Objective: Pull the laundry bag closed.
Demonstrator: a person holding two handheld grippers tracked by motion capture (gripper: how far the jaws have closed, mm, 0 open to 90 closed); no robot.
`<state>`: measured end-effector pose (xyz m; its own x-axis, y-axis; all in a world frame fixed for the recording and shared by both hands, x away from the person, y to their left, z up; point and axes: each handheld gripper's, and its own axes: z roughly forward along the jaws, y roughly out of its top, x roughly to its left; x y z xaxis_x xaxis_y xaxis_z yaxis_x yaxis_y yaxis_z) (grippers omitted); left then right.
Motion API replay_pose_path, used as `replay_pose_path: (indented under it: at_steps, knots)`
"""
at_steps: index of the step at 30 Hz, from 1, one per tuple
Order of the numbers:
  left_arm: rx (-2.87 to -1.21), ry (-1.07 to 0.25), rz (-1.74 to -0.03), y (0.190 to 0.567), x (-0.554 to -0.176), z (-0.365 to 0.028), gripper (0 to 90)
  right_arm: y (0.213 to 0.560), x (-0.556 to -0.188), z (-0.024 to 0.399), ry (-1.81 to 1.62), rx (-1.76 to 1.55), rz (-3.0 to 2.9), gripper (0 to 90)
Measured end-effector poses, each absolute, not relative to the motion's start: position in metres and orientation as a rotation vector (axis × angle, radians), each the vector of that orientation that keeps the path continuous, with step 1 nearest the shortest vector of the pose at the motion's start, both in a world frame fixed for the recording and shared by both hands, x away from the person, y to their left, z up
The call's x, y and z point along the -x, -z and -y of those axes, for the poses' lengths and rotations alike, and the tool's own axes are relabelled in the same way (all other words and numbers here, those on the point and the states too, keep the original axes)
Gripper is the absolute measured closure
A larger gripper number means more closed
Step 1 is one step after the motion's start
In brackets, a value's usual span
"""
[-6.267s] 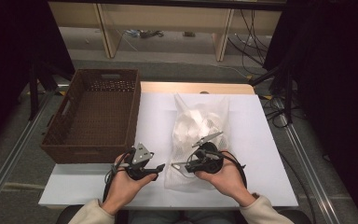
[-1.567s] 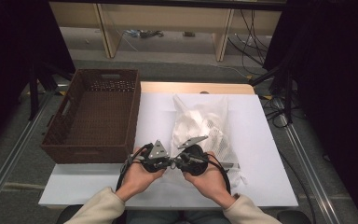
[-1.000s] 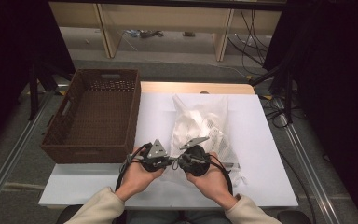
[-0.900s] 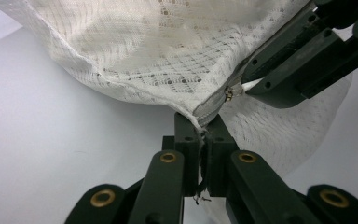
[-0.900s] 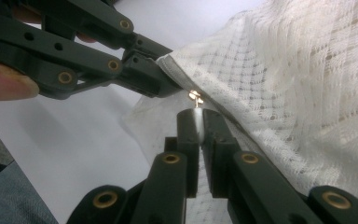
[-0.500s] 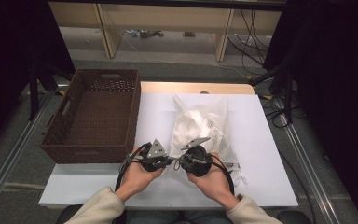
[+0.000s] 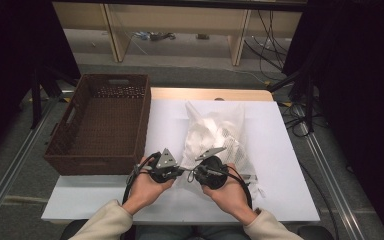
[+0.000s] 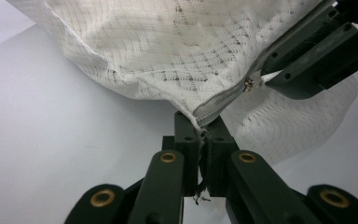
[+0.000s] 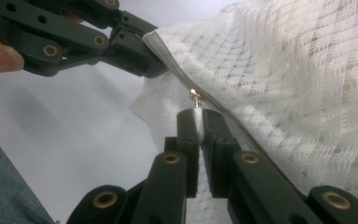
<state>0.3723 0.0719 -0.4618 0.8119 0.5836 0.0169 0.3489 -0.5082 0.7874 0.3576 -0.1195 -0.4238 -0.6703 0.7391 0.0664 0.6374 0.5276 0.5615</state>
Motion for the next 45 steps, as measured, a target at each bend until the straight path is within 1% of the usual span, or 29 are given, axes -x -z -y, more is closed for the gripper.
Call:
replay_pose_path:
  at_steps: [10, 19, 24, 26, 27, 28, 38, 40, 41, 45]
  knots:
    - [-2.137, -0.323, -0.716, 0.463, -0.37, -0.071, 85.4, 0.426, -0.359, 0.122, -0.832, -1.18, -2.588, 87.0]
    - [-2.149, -0.339, -0.691, 0.463, -0.371, -0.071, 85.5, 0.426, -0.36, 0.124, -0.824, -1.193, -2.579, 87.0]
    - [-2.138, -0.35, -0.719, 0.464, -0.371, -0.072, 85.4, 0.427, -0.36, 0.125, -0.812, -1.227, -2.574, 87.0]
    - [-2.134, -0.342, -0.717, 0.464, -0.37, -0.072, 85.4, 0.428, -0.361, 0.127, -0.808, -1.185, -2.582, 87.0]
    - [-2.134, -0.338, -0.713, 0.464, -0.37, -0.071, 85.4, 0.427, -0.361, 0.127, -0.808, -1.192, -2.583, 87.0]
    - [-2.146, -0.363, -0.712, 0.463, -0.371, -0.072, 85.4, 0.427, -0.361, 0.127, -0.806, -1.191, -2.579, 87.0]
    - [-2.135, -0.357, -0.716, 0.464, -0.37, -0.071, 85.4, 0.428, -0.36, 0.128, -0.809, -1.228, -2.575, 87.0]
    - [-2.155, -0.383, -0.694, 0.463, -0.37, -0.072, 85.4, 0.428, -0.361, 0.129, -0.801, -1.184, -2.576, 87.0]
    - [-2.145, -0.369, -0.72, 0.464, -0.369, -0.071, 85.4, 0.428, -0.361, 0.13, -0.797, -1.18, -2.578, 87.0]
    - [-2.146, -0.377, -0.719, 0.463, -0.369, -0.071, 85.4, 0.427, -0.359, 0.129, -0.791, -1.232, -2.573, 87.0]
